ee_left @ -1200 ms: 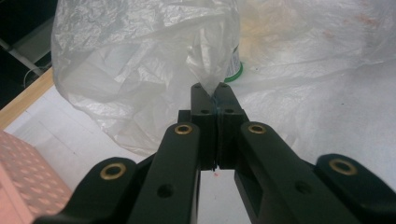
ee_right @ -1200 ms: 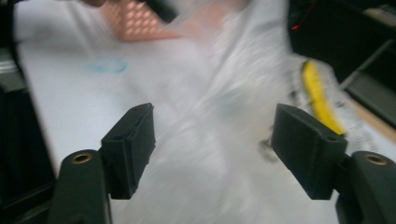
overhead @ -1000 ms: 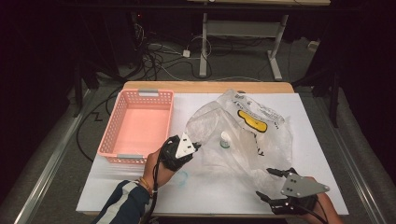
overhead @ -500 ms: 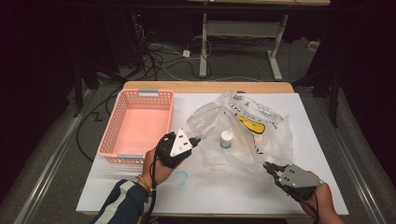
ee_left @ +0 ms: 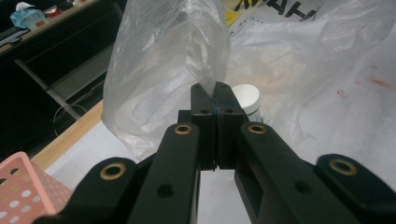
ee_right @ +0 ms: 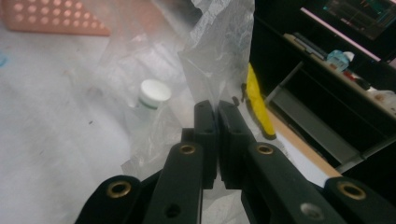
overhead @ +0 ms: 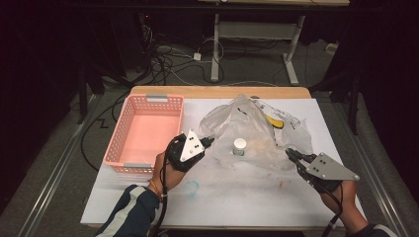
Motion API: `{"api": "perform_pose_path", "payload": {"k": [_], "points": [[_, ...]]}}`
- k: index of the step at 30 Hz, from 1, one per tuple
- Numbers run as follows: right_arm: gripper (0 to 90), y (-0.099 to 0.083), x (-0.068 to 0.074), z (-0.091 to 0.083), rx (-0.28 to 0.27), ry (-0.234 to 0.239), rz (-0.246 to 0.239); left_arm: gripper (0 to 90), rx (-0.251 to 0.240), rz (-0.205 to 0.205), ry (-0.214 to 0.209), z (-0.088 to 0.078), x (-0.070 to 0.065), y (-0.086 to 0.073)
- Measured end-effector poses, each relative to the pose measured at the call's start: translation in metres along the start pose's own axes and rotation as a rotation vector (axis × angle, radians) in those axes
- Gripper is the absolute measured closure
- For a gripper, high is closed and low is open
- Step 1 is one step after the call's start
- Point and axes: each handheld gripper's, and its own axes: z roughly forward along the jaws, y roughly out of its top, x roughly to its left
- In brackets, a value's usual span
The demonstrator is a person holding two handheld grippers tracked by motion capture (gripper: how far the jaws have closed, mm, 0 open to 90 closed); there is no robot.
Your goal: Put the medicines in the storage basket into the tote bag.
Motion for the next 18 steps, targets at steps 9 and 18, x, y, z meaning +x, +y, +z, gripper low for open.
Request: {"api": "perform_pose_path", "payload": {"k": [9,18], "points": [[88.5,0.006,-0.015,0.003,-0.029,-0.040,0.002,86.7,-0.038,-0.021,0.015,-0.007,0.008,0.002],[88.6,0.007,-0.020,0.008,-0.039,-0.074,0.004,86.6,-0.042,-0.011,0.043,-0.011,0.008,0.005]]}}
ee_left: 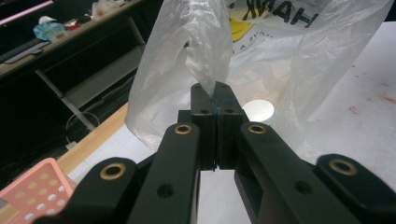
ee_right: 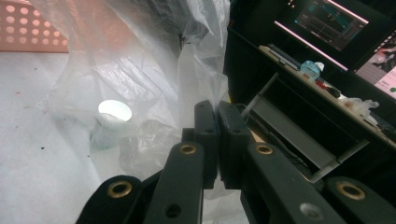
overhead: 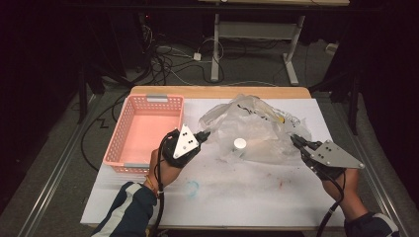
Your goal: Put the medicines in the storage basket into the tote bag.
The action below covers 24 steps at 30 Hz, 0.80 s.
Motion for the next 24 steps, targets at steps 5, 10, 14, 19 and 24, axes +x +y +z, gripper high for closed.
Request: {"api": "perform_pose_path", "payload": {"k": [5,10,14,19,24], "points": [[88.6,0.003,0.000,0.004,-0.023,-0.015,0.019,86.6,-0.022,-0.002,0.022,0.002,0.000,0.002],[88.7,0.002,-0.002,0.013,-0.029,-0.035,0.039,86.6,-0.044,-0.029,0.025,0.012,0.001,0.005],[88.7,0.006,-0.005,0.018,-0.042,-0.041,0.051,86.6,-0.074,-0.037,0.035,0.009,0.000,0.009],[89.1,0.009,-0.009,0.021,-0.049,-0.042,0.058,86.6,-0.086,-0.035,0.037,0.005,-0.001,0.011],[89.2,0.009,-0.011,0.024,-0.043,-0.039,0.057,86.6,-0.090,-0.050,0.048,0.008,0.002,0.010]]}}
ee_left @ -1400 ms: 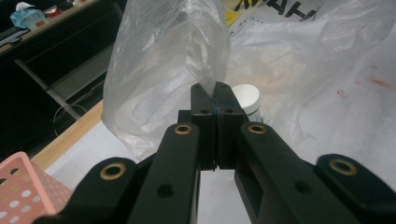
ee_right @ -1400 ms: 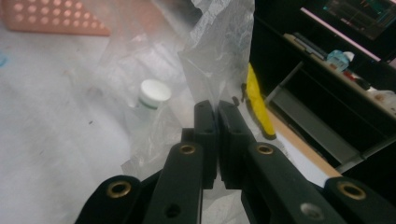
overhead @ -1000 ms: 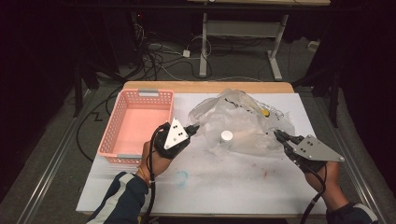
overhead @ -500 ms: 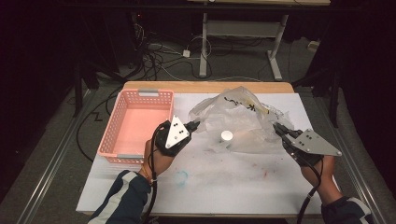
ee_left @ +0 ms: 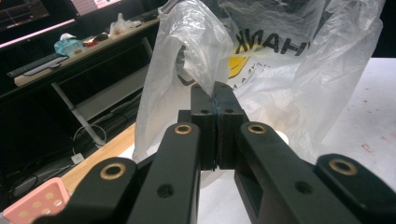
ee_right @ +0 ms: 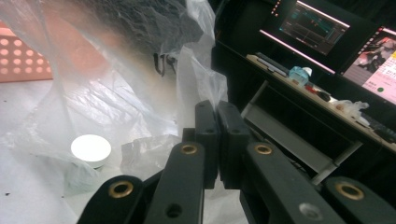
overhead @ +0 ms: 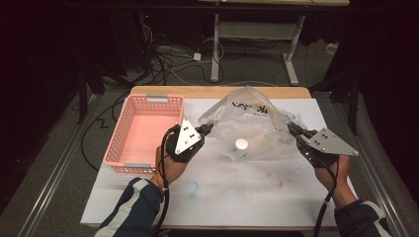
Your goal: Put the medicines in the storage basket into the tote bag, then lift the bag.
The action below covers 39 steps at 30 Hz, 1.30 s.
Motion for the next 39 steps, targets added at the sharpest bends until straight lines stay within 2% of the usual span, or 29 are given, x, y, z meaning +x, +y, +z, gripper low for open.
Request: {"api": "perform_pose_path", "payload": {"k": [5,15,21,24,27,31,35,39], "points": [[89.2,0.005,-0.002,0.004,-0.003,-0.004,-0.009,86.6,-0.003,0.010,-0.001,0.003,0.000,0.002],[89.2,0.009,-0.002,0.016,0.020,0.006,-0.019,86.6,-0.010,0.003,-0.001,0.007,0.003,0.007],[89.2,0.009,-0.004,0.027,0.025,0.002,-0.005,86.6,-0.033,-0.043,0.013,0.017,0.008,0.013],[89.2,0.009,-0.011,0.037,0.022,-0.005,0.035,86.6,-0.042,-0.065,0.024,0.025,0.011,0.019],[89.2,0.014,-0.019,0.043,0.022,-0.025,0.051,86.6,-0.041,-0.074,0.037,0.036,0.014,0.025],[89.2,0.024,-0.031,0.053,0.022,-0.039,0.062,86.6,-0.033,-0.073,0.050,0.051,0.018,0.035],[89.2,0.028,-0.041,0.064,0.035,-0.035,0.108,86.5,-0.026,-0.084,0.044,0.065,0.023,0.045],[89.2,0.030,-0.048,0.072,0.040,-0.035,0.142,86.5,-0.024,-0.068,0.061,0.072,0.026,0.054]]}}
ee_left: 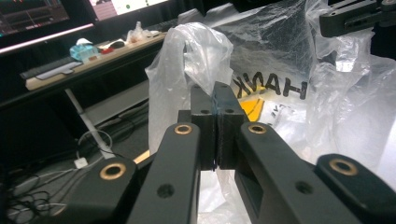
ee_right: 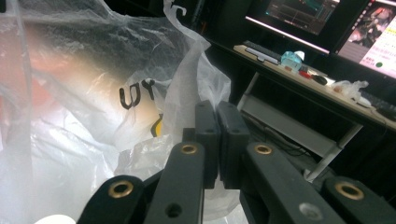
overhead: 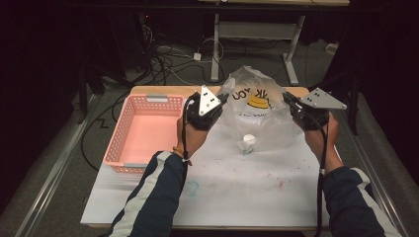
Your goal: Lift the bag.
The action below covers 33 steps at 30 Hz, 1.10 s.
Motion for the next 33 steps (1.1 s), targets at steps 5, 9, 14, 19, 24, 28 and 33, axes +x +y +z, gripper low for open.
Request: {"api": "perform_pose_path", "payload": {"k": [5,9,14,19,24,28,33], "points": [[89.1,0.006,-0.007,0.004,-0.002,-0.015,0.033,86.6,-0.027,-0.009,0.022,-0.002,0.007,0.014],[89.1,0.015,-0.016,0.005,-0.006,-0.016,0.072,86.6,-0.065,0.010,0.046,-0.010,0.011,0.027],[89.2,0.030,-0.015,0.004,-0.008,-0.015,0.065,86.6,-0.091,0.046,0.062,-0.017,0.008,0.045],[89.2,0.043,-0.014,0.001,-0.031,0.001,0.081,86.7,-0.117,0.066,0.088,-0.031,0.004,0.065],[89.2,0.056,-0.014,-0.008,-0.049,0.009,0.106,86.7,-0.148,0.042,0.104,-0.046,0.004,0.082],[89.1,0.062,-0.013,-0.012,-0.056,0.020,0.096,86.7,-0.155,0.037,0.112,-0.048,0.003,0.085],[89.0,0.062,-0.017,-0.010,-0.075,-0.009,0.087,86.7,-0.134,0.021,0.112,-0.038,0.010,0.083]]}}
